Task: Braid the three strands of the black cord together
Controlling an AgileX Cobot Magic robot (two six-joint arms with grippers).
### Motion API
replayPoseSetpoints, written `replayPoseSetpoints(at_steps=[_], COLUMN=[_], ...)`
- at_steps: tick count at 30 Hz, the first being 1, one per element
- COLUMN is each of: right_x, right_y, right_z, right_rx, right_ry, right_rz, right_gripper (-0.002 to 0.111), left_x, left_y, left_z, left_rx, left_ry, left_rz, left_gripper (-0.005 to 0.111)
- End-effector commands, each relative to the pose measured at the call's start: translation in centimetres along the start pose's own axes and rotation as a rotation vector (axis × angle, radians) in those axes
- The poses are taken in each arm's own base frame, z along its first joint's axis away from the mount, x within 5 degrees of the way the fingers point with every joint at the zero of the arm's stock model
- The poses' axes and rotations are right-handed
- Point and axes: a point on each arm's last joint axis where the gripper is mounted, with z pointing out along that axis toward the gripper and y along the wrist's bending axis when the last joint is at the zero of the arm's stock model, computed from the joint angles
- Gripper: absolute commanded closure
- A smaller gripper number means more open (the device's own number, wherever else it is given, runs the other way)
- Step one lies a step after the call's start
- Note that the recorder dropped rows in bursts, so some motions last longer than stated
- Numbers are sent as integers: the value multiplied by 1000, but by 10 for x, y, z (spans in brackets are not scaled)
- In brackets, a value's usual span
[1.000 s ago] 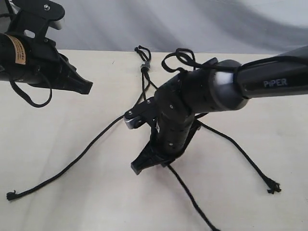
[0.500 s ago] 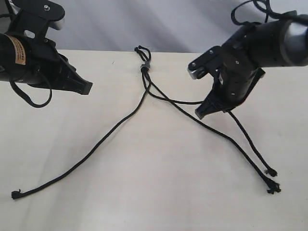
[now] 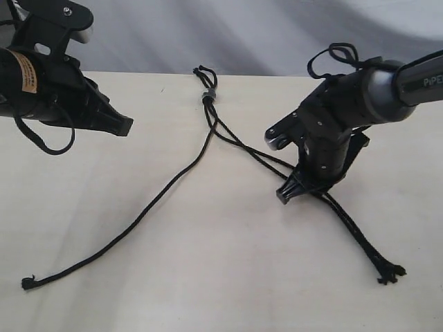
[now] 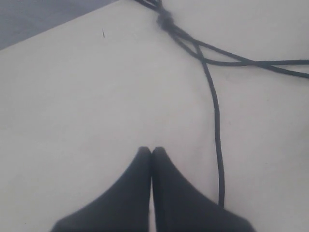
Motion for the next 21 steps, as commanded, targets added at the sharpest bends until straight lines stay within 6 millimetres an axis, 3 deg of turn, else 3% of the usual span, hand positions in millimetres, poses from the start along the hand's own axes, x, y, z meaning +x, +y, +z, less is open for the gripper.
replayPoseSetpoints(at_steps=[1,6,9,12,16,19,21], right_x=[11,13,10,6,7,10,12], right_y=[60,137,145,125,75,35,7], right_z=[-6,-52,-88,-122,-156,-161,-153], right_rx=[-154,-317,-274,-232,-196,-188,-194], right_ry=[115,-7,-122,-239,-353,-375,-360], right_rz=[-136,-521,-587,-546,-397,-265,-157], right_gripper=[109,109,109,109,109,109,109], left_x=[-1,-1,-1,-1,-1,-1,-1], left_y=[1,1,1,1,1,1,1], left_z=[-3,-3,-3,-3,-3,-3,-3], left_rx=[-3,-3,-4,-5,-4,-4,-4], left_ry=[-11,-11,-7,-3,-3,-3,-3], left_rz=[-2,-2,-2,-2,-5,-5,-5], left_gripper=[107,107,107,107,107,107,107])
